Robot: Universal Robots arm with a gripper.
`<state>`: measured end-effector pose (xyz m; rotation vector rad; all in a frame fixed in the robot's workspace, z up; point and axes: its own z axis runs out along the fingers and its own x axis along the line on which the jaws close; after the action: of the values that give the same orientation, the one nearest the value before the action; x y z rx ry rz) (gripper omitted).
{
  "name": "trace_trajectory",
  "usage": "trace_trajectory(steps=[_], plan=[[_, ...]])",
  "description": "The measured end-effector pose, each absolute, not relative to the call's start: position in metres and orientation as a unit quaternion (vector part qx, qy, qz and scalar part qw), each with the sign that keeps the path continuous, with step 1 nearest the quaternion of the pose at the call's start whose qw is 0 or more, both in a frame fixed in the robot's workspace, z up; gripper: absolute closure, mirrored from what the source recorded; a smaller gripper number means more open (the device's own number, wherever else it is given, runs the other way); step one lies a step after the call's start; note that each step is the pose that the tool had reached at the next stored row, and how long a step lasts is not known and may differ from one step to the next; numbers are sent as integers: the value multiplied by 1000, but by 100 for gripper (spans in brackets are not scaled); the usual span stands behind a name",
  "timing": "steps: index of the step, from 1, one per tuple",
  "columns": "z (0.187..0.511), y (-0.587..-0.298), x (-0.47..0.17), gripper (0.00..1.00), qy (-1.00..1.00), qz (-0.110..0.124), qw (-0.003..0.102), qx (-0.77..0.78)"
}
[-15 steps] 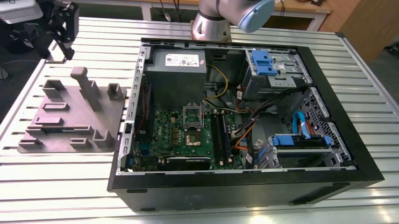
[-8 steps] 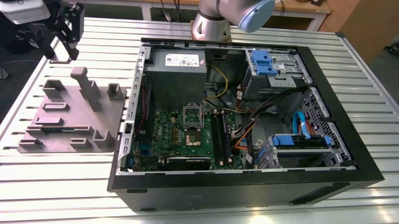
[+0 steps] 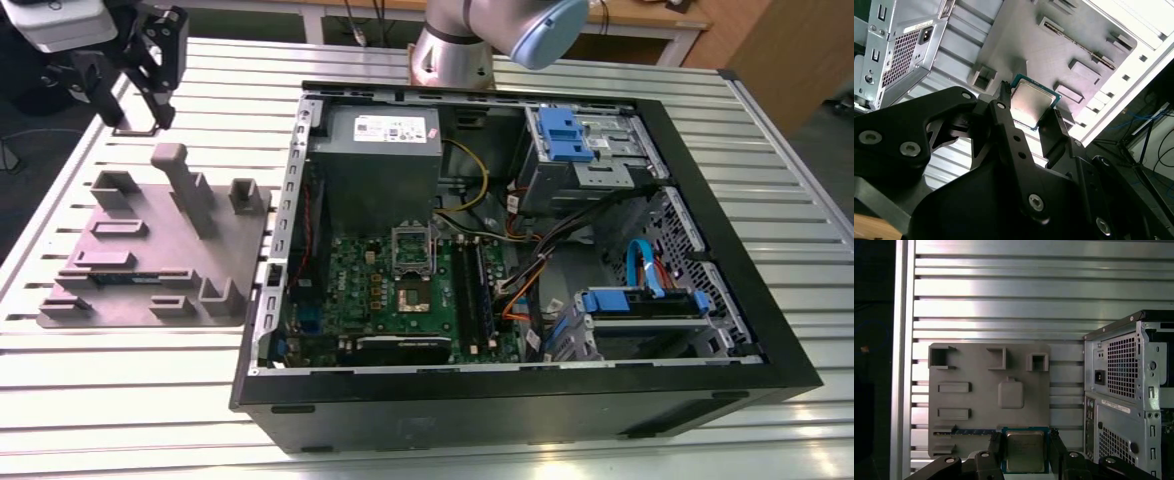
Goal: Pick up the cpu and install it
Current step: 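Pick up the cpu and move it towards the insertion slot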
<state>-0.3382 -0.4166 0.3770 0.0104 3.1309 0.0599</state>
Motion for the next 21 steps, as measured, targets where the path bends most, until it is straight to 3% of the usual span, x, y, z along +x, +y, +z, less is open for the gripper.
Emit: trace_trajectory(steps=[21], plan=[[377,-417,-332,53,1000,19,5,3]])
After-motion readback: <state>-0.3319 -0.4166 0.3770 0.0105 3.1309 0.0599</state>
